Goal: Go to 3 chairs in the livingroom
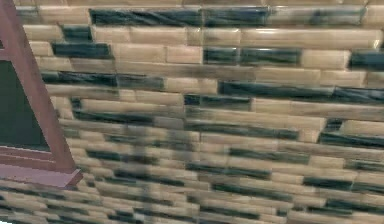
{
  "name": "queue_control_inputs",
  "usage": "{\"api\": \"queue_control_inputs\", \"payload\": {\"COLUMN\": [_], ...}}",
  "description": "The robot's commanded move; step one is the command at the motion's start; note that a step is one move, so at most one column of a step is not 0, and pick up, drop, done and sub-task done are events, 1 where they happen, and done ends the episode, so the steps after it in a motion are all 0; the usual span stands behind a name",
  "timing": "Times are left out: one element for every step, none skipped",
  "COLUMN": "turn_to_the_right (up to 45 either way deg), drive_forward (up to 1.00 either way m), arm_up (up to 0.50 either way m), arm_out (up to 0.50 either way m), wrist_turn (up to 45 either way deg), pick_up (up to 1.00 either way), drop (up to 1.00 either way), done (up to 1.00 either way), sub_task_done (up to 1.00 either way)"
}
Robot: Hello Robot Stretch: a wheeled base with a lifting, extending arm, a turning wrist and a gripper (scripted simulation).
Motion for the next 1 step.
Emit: {"api": "queue_control_inputs", "payload": {"turn_to_the_right": [45.0], "drive_forward": [0.0], "arm_up": [0.0], "arm_out": [0.0], "wrist_turn": [0.0], "pick_up": [0.0], "drop": [0.0], "done": [0.0], "sub_task_done": [0.0]}}
